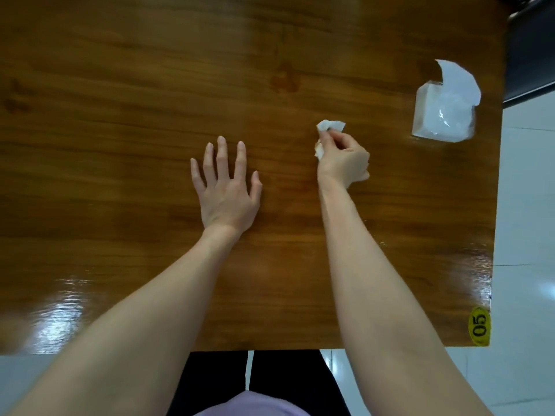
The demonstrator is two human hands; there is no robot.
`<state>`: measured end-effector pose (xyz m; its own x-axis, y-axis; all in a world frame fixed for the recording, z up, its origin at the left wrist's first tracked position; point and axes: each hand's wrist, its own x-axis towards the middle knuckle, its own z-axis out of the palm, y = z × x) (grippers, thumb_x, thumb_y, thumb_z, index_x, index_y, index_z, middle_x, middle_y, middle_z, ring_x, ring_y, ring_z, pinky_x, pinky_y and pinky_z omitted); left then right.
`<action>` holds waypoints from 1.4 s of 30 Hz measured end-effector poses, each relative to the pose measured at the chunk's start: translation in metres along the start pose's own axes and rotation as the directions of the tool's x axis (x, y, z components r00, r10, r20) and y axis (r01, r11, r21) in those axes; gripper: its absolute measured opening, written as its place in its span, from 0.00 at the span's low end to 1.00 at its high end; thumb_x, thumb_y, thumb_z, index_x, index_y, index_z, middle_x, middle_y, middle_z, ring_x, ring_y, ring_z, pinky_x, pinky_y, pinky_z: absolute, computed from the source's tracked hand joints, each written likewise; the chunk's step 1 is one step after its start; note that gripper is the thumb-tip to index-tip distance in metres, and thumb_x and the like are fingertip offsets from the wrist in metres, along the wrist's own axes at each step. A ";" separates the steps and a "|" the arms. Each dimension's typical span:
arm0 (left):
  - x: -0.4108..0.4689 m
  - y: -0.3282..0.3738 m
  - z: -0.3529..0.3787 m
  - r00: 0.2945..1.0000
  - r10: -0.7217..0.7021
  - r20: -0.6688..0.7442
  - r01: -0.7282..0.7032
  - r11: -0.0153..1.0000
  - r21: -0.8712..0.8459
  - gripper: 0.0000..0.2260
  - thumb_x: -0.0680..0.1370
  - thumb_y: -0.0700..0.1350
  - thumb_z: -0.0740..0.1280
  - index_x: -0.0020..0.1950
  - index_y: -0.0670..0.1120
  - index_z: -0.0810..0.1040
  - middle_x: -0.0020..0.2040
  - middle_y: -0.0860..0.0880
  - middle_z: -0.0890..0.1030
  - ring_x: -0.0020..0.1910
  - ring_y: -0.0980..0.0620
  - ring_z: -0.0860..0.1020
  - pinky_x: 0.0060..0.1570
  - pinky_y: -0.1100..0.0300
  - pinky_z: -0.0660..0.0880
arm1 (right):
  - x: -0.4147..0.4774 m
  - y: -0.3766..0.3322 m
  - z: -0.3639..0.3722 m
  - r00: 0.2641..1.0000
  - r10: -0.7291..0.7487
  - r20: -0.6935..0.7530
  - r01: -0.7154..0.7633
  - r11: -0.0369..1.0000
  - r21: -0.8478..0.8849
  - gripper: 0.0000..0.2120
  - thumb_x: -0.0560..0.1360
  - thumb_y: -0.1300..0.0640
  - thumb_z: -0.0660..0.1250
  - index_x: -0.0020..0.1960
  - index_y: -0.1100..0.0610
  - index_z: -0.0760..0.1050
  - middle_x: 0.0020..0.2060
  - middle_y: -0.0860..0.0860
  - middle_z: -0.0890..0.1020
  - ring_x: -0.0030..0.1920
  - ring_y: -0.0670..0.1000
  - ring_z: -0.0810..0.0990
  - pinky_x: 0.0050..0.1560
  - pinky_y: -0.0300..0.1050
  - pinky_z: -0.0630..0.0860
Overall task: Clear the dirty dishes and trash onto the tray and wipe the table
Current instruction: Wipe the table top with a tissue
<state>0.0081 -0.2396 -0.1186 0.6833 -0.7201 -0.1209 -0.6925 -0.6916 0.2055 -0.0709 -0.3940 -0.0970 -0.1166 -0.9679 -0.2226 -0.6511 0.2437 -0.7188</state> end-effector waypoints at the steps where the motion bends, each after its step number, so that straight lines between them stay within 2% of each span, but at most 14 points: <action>1: 0.000 0.001 0.000 1.000 -0.001 0.006 0.001 1.000 0.003 0.27 0.80 0.58 0.49 0.77 0.50 0.59 0.77 0.42 0.59 0.76 0.41 0.55 0.73 0.41 0.46 | -0.009 -0.003 0.008 0.998 -0.050 0.042 0.050 0.999 -0.012 0.09 0.74 0.48 0.70 0.50 0.51 0.83 0.47 0.45 0.84 0.55 0.47 0.74 0.48 0.43 0.52; 4: 0.001 0.002 -0.003 1.000 -0.014 0.025 0.014 1.000 0.001 0.27 0.80 0.58 0.50 0.77 0.50 0.59 0.77 0.43 0.58 0.76 0.42 0.54 0.73 0.41 0.46 | -0.040 -0.008 0.027 0.969 -0.183 0.165 0.191 0.981 -0.038 0.06 0.73 0.49 0.71 0.48 0.49 0.84 0.44 0.42 0.83 0.50 0.42 0.67 0.45 0.44 0.50; 6: 0.003 0.000 -0.005 0.999 -0.019 0.029 0.020 0.999 -0.029 0.26 0.80 0.58 0.51 0.77 0.50 0.61 0.77 0.43 0.59 0.76 0.42 0.55 0.73 0.42 0.46 | -0.036 -0.007 0.024 0.969 -0.187 0.163 0.201 0.977 -0.070 0.07 0.73 0.47 0.71 0.47 0.49 0.84 0.41 0.40 0.80 0.50 0.42 0.66 0.46 0.43 0.51; 11: 0.020 -0.009 -0.013 0.999 -0.017 -0.048 0.010 0.991 -0.132 0.24 0.79 0.56 0.55 0.73 0.48 0.68 0.73 0.41 0.66 0.71 0.41 0.60 0.70 0.43 0.53 | 0.007 -0.013 0.011 1.000 -0.004 -0.001 0.004 0.999 -0.035 0.09 0.73 0.48 0.71 0.50 0.51 0.84 0.47 0.45 0.84 0.56 0.48 0.74 0.52 0.46 0.55; 13: 0.037 -0.014 -0.015 0.998 -0.033 -0.058 0.026 0.993 -0.118 0.24 0.80 0.56 0.55 0.74 0.48 0.67 0.73 0.41 0.64 0.72 0.41 0.60 0.71 0.43 0.53 | 0.003 -0.020 0.022 1.000 -0.016 0.007 0.016 1.000 -0.011 0.09 0.74 0.48 0.71 0.50 0.51 0.84 0.47 0.45 0.84 0.56 0.48 0.74 0.52 0.45 0.55; 18: 0.086 -0.027 -0.018 0.998 -0.039 -0.042 0.038 0.999 -0.031 0.28 0.80 0.59 0.51 0.77 0.49 0.58 0.77 0.42 0.58 0.76 0.42 0.54 0.73 0.43 0.47 | -0.014 -0.031 0.046 0.978 -0.179 0.110 0.181 0.983 -0.011 0.07 0.73 0.50 0.72 0.47 0.51 0.84 0.44 0.44 0.84 0.53 0.47 0.74 0.52 0.46 0.56; 23: 0.119 -0.035 -0.017 1.000 -0.015 -0.015 0.016 0.999 0.028 0.29 0.80 0.62 0.47 0.78 0.50 0.54 0.79 0.44 0.52 0.77 0.42 0.49 0.73 0.42 0.42 | 0.034 -0.052 0.051 0.997 -0.074 0.015 0.074 0.997 -0.030 0.10 0.74 0.48 0.71 0.50 0.51 0.84 0.46 0.45 0.84 0.55 0.48 0.75 0.50 0.44 0.54; 26: 0.116 -0.034 -0.014 0.999 -0.012 -0.038 0.013 0.999 0.032 0.29 0.79 0.62 0.46 0.78 0.51 0.55 0.79 0.44 0.54 0.77 0.42 0.50 0.73 0.42 0.44 | 0.038 -0.061 0.061 0.997 -0.071 0.007 0.071 0.997 0.019 0.10 0.74 0.48 0.70 0.51 0.51 0.84 0.46 0.45 0.84 0.55 0.47 0.75 0.51 0.44 0.54; 30: 0.117 -0.034 -0.014 0.999 -0.017 -0.042 0.019 0.999 0.031 0.29 0.79 0.62 0.48 0.78 0.51 0.57 0.78 0.43 0.55 0.77 0.42 0.52 0.73 0.41 0.46 | -0.001 -0.067 0.087 0.942 -0.275 0.193 0.280 0.960 0.002 0.07 0.73 0.49 0.71 0.48 0.49 0.84 0.45 0.43 0.84 0.51 0.42 0.69 0.48 0.43 0.53; 32: 0.117 -0.034 -0.014 0.999 -0.020 -0.032 0.021 0.999 0.026 0.29 0.79 0.62 0.48 0.78 0.51 0.57 0.78 0.43 0.55 0.77 0.42 0.52 0.73 0.41 0.46 | -0.005 -0.068 0.088 0.930 -0.306 0.205 0.319 0.947 -0.034 0.06 0.73 0.49 0.71 0.48 0.48 0.84 0.45 0.43 0.84 0.51 0.42 0.68 0.48 0.44 0.53; 34: 0.116 -0.034 -0.014 0.999 -0.015 -0.037 0.016 1.000 0.022 0.29 0.79 0.62 0.48 0.78 0.50 0.57 0.78 0.43 0.55 0.77 0.42 0.52 0.73 0.41 0.46 | 0.012 -0.068 0.079 0.954 -0.262 0.146 0.272 0.961 -0.051 0.07 0.73 0.49 0.71 0.48 0.49 0.84 0.45 0.43 0.84 0.53 0.45 0.71 0.49 0.44 0.53; 36: 0.116 -0.035 -0.013 0.999 -0.015 -0.037 0.016 1.000 0.018 0.29 0.80 0.62 0.49 0.78 0.51 0.57 0.78 0.44 0.55 0.77 0.42 0.52 0.73 0.41 0.46 | 0.037 -0.070 0.069 0.985 -0.156 0.074 0.158 0.987 -0.022 0.08 0.73 0.48 0.71 0.49 0.50 0.84 0.45 0.44 0.84 0.55 0.47 0.75 0.48 0.43 0.53; 38: 0.116 -0.034 -0.012 0.999 -0.018 -0.042 0.019 1.000 0.013 0.29 0.80 0.62 0.49 0.78 0.51 0.57 0.79 0.44 0.55 0.77 0.42 0.52 0.73 0.42 0.46 | 0.049 -0.074 0.067 0.994 -0.099 0.045 0.099 0.995 0.004 0.09 0.73 0.49 0.71 0.50 0.51 0.84 0.46 0.44 0.84 0.56 0.48 0.76 0.48 0.43 0.51; 42: 0.116 -0.035 -0.012 0.999 -0.021 -0.039 0.022 1.000 0.019 0.29 0.80 0.62 0.48 0.78 0.51 0.57 0.79 0.44 0.55 0.77 0.42 0.52 0.73 0.42 0.45 | 0.013 -0.082 0.090 0.950 -0.254 0.182 0.261 0.965 -0.016 0.06 0.73 0.50 0.71 0.48 0.49 0.84 0.45 0.43 0.84 0.53 0.46 0.72 0.46 0.44 0.52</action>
<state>0.1143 -0.2985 -0.1278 0.7063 -0.7026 -0.0871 -0.6817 -0.7081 0.1839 0.0484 -0.4208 -0.1007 0.1915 -0.9701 -0.1491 -0.6709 -0.0185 -0.7414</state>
